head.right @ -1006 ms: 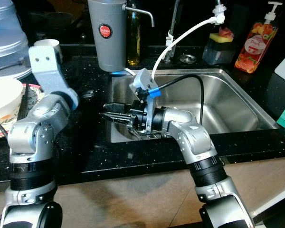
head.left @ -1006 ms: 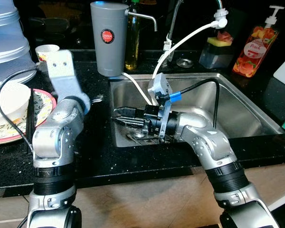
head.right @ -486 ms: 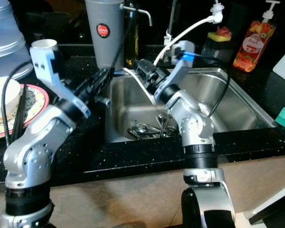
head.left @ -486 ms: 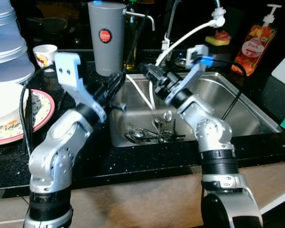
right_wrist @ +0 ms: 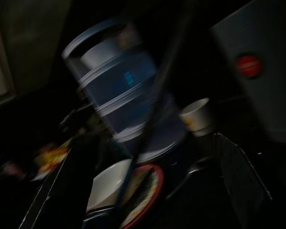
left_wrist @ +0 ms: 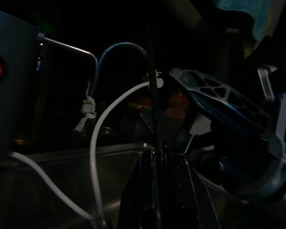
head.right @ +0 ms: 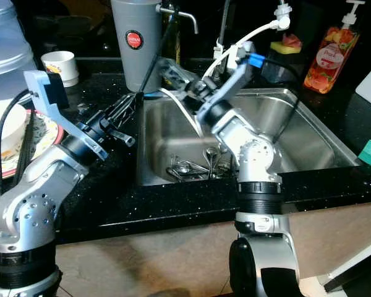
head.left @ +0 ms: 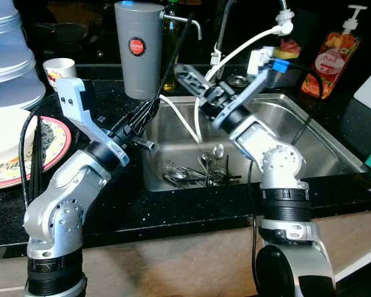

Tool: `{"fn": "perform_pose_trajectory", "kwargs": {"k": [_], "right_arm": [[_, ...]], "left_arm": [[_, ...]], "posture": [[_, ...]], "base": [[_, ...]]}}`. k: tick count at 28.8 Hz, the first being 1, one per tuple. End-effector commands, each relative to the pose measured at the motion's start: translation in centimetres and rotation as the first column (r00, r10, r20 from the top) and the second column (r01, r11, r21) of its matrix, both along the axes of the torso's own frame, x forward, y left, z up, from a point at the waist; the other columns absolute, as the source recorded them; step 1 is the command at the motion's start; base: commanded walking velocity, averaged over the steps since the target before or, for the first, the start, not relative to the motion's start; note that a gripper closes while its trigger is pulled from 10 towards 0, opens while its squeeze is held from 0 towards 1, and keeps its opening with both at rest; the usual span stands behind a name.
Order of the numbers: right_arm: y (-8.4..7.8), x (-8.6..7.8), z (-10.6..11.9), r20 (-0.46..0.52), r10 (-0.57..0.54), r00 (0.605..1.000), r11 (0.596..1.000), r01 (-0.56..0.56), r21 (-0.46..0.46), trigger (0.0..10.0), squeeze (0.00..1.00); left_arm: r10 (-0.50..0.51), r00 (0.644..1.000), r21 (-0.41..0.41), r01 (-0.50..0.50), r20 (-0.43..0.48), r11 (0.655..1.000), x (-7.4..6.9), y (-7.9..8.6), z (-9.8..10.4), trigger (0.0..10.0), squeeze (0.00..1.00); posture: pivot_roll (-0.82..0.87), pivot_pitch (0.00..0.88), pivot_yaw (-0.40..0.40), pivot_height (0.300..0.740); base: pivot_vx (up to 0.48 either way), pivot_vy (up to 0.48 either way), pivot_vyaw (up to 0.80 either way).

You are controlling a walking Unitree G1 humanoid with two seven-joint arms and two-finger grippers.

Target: Kitchen organization

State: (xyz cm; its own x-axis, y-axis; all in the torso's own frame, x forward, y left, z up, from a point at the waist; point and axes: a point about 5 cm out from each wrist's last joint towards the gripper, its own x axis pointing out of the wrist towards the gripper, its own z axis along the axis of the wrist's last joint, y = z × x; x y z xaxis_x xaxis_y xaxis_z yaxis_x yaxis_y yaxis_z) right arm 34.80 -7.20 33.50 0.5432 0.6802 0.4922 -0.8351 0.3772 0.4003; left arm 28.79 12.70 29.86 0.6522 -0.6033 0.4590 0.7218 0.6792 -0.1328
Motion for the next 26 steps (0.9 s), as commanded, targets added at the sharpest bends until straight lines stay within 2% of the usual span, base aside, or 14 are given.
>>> {"fn": "perform_pose_trajectory", "kwargs": {"k": [1, 6, 10, 11, 12, 13, 14, 26], "right_arm": [[0.7, -0.92, -0.29, 0.01, 0.072, 0.997, 0.997, -0.072, -0.01, 10.0, 0.0], [1.2, -1.5, -0.2, 0.021, 0.109, 0.994, 0.994, -0.109, -0.018, 10.0, 0.0], [1.06, -1.38, -0.08, 0.006, 0.098, 0.995, 0.995, -0.097, -0.01, 10.0, 0.0], [0.95, -1.26, -0.03, 0.0, 0.088, 0.996, 0.996, -0.088, -0.004, 8.8, 0.0], [0.83, -1.11, 0.0, -0.007, 0.079, 0.997, 0.997, -0.079, 0.003, 4.4, 0.0], [0.76, -1.03, 0.02, -0.012, 0.073, 0.997, 0.997, -0.073, 0.007, 4.4, 0.0], [0.69, -0.98, 0.05, -0.015, 0.069, 0.998, 0.998, -0.069, 0.01, 0.0, 0.0], [0.47, -1.01, 0.1, -0.022, 0.06, 0.998, 0.998, -0.06, 0.016, 0.0, 0.0]], "left_arm": [[-0.054, 0.998, 0.022, 0.055, -0.017, 0.998, -0.35, -0.46, -0.43, 0.0, 0.0], [-0.104, 0.994, 0.051, 0.106, -0.034, 0.993, -0.68, -1.0, -0.84, 0.0, 0.0], [-0.11, 0.993, 0.063, 0.112, -0.032, 0.992, -0.81, -1.07, -0.83, 0.0, 0.0], [-0.107, 0.994, 0.06, 0.109, -0.032, 0.992, -0.8, -1.0, -0.78, 0.0, 0.0], [-0.103, 0.994, 0.056, 0.104, -0.031, 0.993, -0.78, -0.93, -0.74, 0.0, 0.0], [-0.1, 0.995, 0.055, 0.102, -0.031, 0.993, -0.77, -0.88, -0.72, 0.0, 0.0], [-0.099, 0.995, 0.053, 0.1, -0.031, 0.994, -0.77, -0.84, -0.71, 0.0, 0.0], [-0.073, 0.997, 0.024, 0.073, -0.024, 0.997, -0.52, -0.45, -0.38, 0.0, 0.0]], "posture": [[0.0, 0.115, -0.025, 0.74], [-0.01, 0.115, -0.024, 0.74], [0.0, 0.115, -0.027, 0.74], [0.0, 0.115, -0.027, 0.74], [0.0, 0.115, -0.027, 0.74], [0.0, 0.115, -0.027, 0.74], [0.0, 0.115, -0.028, 0.74], [0.0, 0.113, -0.025, 0.74]], "base": [[0.0, 0.0, 0.0], [0.0, 0.0, 0.0], [0.0, 0.0, 0.0], [0.0, 0.0, 0.0], [0.0, 0.0, 0.0], [0.0, 0.0, 0.0], [0.0, 0.0, 0.0], [0.0, 0.0, 0.0]]}}
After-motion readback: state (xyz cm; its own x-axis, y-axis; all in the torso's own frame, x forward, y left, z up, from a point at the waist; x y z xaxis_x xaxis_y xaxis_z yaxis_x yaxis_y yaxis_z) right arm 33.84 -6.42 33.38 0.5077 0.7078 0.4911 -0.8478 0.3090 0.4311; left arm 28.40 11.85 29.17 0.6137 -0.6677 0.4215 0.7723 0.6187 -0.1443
